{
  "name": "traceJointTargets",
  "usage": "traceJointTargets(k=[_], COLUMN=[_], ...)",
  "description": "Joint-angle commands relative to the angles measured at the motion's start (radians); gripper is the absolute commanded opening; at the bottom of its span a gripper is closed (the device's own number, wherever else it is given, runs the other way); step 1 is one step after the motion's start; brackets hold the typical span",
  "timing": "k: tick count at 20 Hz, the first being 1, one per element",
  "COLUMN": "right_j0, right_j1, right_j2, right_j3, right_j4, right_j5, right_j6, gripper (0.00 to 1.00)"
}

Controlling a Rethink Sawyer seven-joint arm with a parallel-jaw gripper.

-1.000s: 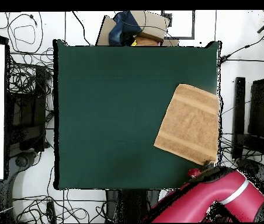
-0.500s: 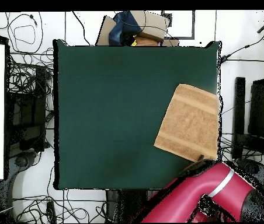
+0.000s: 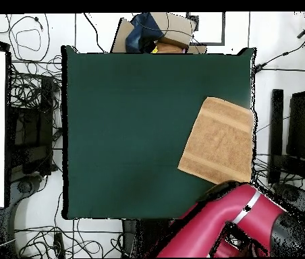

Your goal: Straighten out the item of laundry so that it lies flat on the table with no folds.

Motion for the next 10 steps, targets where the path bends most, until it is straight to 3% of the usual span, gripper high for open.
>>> traceJointTargets(k=[1, 5, 10], right_j0=[0.069, 0.172, 0.307], right_j1=[0.016, -0.073, -0.232], right_j2=[0.026, -0.003, -0.057], right_j3=[-0.032, 0.095, 0.241], right_j4=[0.108, 0.192, 0.229], right_j5=[0.003, 0.065, 0.158], right_j6=[-0.032, -0.08, -0.058], gripper=[1.0, 1.0, 1.0])
